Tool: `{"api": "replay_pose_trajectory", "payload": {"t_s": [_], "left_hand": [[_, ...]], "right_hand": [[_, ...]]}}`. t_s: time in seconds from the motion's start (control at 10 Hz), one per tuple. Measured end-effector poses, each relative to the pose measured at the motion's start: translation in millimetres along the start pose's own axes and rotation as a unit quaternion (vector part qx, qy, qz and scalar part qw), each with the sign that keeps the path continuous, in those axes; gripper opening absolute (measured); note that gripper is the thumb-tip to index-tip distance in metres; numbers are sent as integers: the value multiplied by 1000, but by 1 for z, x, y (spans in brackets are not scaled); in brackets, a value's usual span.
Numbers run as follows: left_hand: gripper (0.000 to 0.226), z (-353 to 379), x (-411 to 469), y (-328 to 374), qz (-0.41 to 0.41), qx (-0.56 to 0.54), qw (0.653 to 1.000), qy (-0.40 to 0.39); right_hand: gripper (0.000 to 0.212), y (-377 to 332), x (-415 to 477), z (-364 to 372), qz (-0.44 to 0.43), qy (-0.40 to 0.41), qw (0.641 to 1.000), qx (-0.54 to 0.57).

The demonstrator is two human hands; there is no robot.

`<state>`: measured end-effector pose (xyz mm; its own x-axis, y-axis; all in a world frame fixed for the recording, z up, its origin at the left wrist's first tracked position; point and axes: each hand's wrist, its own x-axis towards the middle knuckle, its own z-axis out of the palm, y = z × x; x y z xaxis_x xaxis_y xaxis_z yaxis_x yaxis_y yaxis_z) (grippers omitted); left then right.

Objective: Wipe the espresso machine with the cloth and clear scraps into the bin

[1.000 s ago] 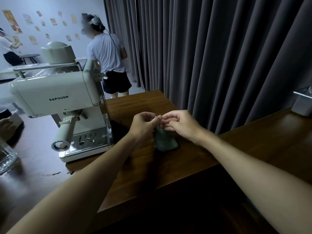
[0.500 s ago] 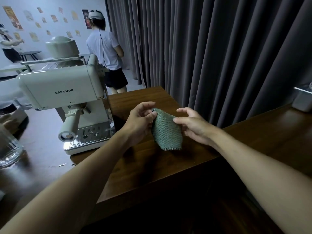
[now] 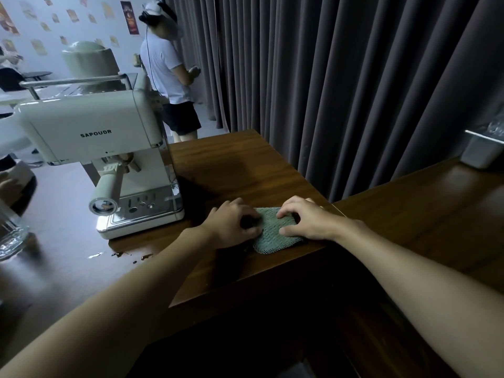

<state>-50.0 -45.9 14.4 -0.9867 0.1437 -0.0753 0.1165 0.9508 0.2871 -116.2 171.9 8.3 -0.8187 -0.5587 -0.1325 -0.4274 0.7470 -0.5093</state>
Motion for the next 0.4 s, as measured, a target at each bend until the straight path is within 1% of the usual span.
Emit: {"api": "replay_pose_trajectory", "payload": {"t_s": [0.1, 0.2, 0.3, 0.4], "left_hand": [[48, 1, -1, 3, 1, 8, 1000, 23], [44, 0, -1, 2, 6, -20, 1000, 16], [35, -3, 2, 2, 15, -99, 993, 55], [33, -17, 5, 16, -9, -232, 970, 65]], "right_hand": [[33, 4, -1, 2, 1, 4, 1000, 6], [35, -1, -8, -1, 7, 34, 999, 22], [29, -6, -25, -5, 30, 100, 992, 65], [18, -10, -43, -8, 64, 165, 976, 123]]}}
